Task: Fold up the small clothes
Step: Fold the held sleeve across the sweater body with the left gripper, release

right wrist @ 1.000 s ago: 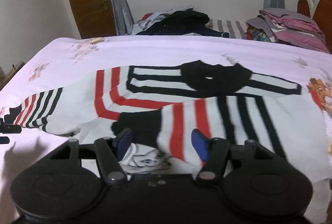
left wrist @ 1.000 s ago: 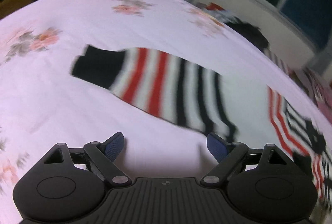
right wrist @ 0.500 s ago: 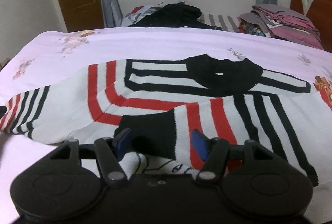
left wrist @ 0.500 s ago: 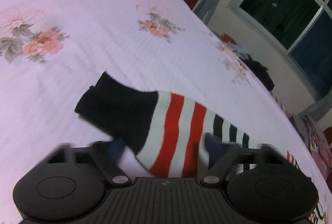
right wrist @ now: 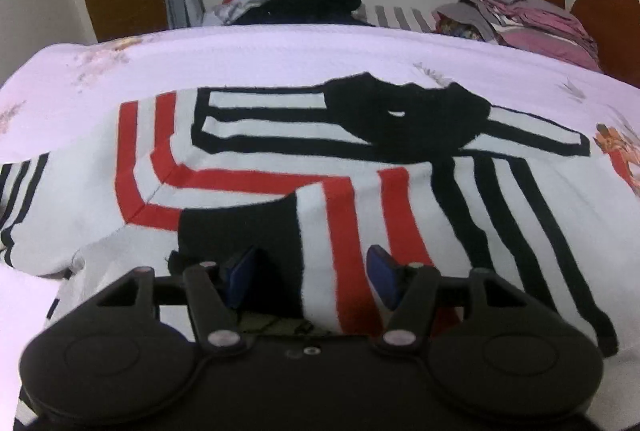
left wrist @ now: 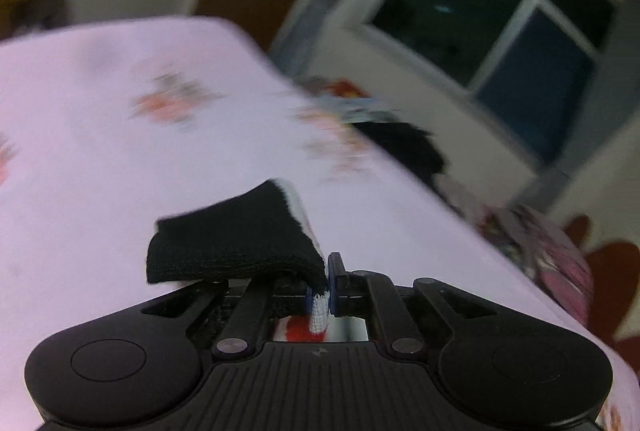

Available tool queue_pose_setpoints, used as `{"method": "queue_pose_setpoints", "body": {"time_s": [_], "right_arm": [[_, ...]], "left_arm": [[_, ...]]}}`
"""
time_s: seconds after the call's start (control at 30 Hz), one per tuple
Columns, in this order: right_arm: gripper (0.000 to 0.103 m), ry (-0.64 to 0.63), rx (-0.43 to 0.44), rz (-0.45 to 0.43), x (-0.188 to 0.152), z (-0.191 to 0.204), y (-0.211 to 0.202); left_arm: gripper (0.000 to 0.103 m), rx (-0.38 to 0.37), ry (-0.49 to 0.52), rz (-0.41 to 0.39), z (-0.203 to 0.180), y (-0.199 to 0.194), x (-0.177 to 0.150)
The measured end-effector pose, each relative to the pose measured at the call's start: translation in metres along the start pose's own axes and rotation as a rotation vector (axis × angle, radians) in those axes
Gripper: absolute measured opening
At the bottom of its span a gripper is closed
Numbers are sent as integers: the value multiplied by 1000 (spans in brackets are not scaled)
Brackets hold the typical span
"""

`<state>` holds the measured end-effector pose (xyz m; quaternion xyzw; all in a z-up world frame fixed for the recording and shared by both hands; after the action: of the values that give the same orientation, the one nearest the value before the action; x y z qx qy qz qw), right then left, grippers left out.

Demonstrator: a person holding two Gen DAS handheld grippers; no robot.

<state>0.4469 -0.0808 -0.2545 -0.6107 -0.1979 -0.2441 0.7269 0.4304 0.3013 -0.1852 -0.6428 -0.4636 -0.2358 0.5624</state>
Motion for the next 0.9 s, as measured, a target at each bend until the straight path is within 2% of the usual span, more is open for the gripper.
{"method": "queue_pose_setpoints", "body": {"time_s": [0.1, 0.23, 0.47, 0.6, 0.67, 0.77, 0.8, 0.87, 0.9], "right_arm": [[60, 85, 63, -32, 11, -8, -15], [60, 112, 81, -73, 19, -26, -39], [60, 160, 25, -116, 19, -89, -75], [61, 189, 10, -112, 12, -118, -84], [61, 198, 10, -108, 8, -127, -87], [63, 202, 26, -109, 6, -132, -92], [64, 203, 32, -109, 6, -132, -93], [65, 200, 43, -112, 7, -131, -95], [66, 199, 49, -113, 8, -131, -96]], "left_arm": [[7, -113, 78, -22, -59, -3, 15], [7, -277, 180, -3, -152, 0, 11], [7, -479, 361, 114, -297, 17, -51], [7, -500, 482, 259, -342, 31, -102], [7, -479, 504, 282, -347, 31, -113], [10, -469, 516, 278, -348, 20, -117], [16, -462, 521, 286, -346, 18, -115], [78, -442, 523, 284, -342, 18, -112], [86, -410, 520, 254, -335, 14, -110]]}}
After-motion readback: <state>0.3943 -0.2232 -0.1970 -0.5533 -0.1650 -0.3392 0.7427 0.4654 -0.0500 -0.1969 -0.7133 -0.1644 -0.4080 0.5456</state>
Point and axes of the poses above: each gripper's, at about its wrist camera, not at the fingertips, and y roughly the way its jaws point, z to its left, x to its top, the point moved 8 cm from there along y, roughly the way its jaws point, and after that the axes turned 15 degrees about y, right-handed, at the moved point
